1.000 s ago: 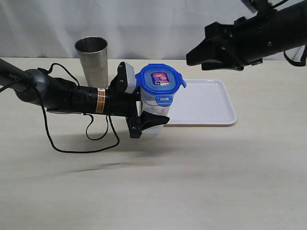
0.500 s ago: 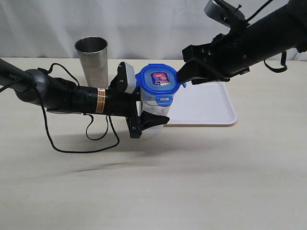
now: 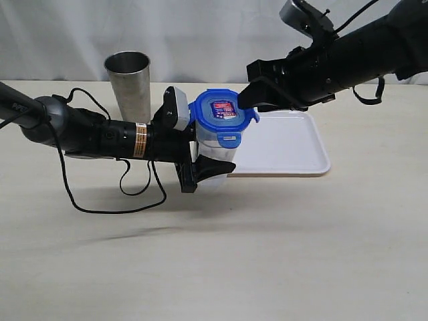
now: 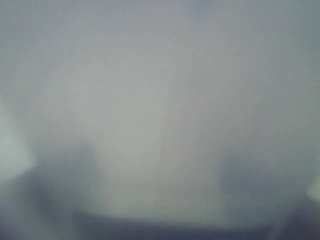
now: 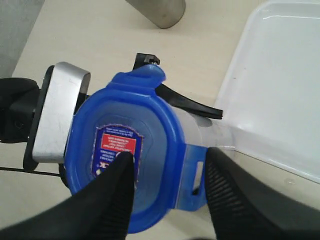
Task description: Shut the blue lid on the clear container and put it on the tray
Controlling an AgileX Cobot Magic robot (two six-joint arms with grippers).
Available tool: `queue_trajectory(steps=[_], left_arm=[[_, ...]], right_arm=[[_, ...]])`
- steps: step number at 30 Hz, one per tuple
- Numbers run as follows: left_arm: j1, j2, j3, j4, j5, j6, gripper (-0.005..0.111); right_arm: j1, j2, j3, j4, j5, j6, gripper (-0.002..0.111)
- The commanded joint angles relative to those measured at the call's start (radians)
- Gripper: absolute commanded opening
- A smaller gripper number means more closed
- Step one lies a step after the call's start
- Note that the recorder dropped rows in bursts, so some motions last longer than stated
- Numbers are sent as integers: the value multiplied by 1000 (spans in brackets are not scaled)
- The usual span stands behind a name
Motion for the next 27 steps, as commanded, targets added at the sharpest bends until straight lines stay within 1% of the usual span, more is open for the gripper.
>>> queue_trajectory(steps=[1, 7, 13, 27], left_arm=[[-2, -15, 3, -18, -28, -5, 0], [-2, -15, 3, -18, -28, -10, 0], [-2, -15, 3, -18, -28, -10, 0], [-4, -15, 3, -18, -52, -13, 0]], right_arm=[[3, 30, -8, 16, 35, -13, 43], [3, 78, -8, 34, 57, -13, 43], [10, 109, -8, 191, 117, -123, 42], [59, 179, -8, 269, 146, -200, 42]])
